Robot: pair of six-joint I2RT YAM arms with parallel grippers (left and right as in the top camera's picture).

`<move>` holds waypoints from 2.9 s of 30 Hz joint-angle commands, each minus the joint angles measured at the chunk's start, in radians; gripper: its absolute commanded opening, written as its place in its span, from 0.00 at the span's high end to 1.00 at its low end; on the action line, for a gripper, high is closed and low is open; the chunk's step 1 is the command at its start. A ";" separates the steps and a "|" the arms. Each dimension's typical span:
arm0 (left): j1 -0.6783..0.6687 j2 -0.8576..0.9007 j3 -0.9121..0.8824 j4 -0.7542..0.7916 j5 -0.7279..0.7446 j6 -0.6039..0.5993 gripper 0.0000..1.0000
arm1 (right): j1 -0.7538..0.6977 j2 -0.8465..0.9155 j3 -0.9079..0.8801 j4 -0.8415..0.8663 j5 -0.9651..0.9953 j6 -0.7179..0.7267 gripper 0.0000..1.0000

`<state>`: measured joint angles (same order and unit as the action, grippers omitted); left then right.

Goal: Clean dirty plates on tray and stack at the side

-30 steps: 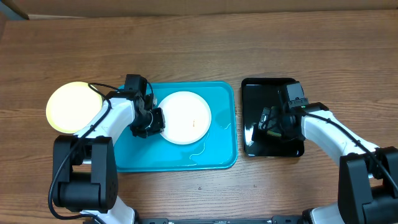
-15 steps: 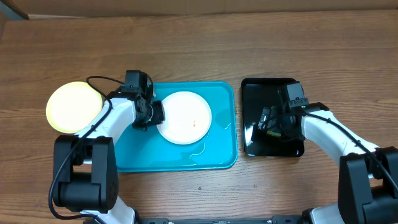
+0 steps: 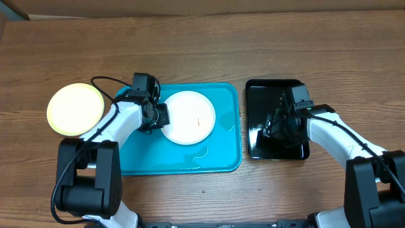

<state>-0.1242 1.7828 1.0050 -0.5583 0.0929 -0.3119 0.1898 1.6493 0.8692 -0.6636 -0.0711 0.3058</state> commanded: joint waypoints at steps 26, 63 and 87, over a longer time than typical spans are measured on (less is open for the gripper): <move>-0.021 0.023 -0.099 -0.077 -0.023 -0.160 0.96 | 0.064 0.002 0.156 -0.216 0.127 -0.047 0.17; -0.021 0.023 -0.134 -0.016 -0.026 -0.160 0.96 | 0.063 0.000 0.114 0.013 0.095 -0.154 0.26; -0.021 0.023 -0.134 -0.016 -0.034 -0.160 0.96 | 0.063 -0.027 0.066 0.159 0.092 -0.146 0.69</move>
<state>-0.1314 1.7390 0.9363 -0.5564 0.1307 -0.4660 0.2558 1.6508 0.8528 -0.4728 0.0288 0.1520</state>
